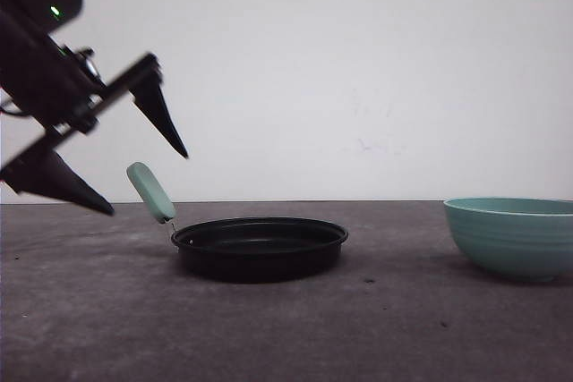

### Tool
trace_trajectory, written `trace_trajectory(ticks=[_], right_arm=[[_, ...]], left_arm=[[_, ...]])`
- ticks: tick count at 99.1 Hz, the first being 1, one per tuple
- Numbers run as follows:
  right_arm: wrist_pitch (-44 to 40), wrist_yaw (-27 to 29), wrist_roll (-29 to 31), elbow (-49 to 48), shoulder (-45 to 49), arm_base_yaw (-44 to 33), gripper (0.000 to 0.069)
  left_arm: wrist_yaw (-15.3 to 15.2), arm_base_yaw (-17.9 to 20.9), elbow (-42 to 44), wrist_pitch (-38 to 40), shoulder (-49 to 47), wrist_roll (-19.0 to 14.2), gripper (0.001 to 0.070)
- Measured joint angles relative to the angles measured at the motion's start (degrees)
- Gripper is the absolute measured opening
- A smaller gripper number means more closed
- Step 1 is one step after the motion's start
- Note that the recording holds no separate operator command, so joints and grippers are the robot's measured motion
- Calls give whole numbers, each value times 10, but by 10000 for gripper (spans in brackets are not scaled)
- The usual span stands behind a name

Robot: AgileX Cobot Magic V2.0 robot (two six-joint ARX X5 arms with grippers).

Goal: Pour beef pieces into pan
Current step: 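Lower the left gripper onto the pale green pan handle and close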

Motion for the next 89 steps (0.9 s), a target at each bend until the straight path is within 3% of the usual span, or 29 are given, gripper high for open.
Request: trace_trajectory(ticks=[34, 52, 63, 72, 89], right_arm=[[-35, 0, 1, 0, -27, 0, 683], [-49, 0, 4, 0, -33, 0, 683], [-53, 0, 4, 0, -34, 0, 683], [-58, 0, 4, 0, -33, 0, 683], [-65, 0, 4, 0, -34, 0, 683]], left_arm=[[-37, -39, 0, 34, 55, -27, 638], [-75, -57, 0, 38, 63, -40, 617], [-92, -66, 0, 37, 64, -41, 472], [-93, -70, 0, 37, 65, -41, 322], [-98, -73, 0, 38, 65, -42, 104]])
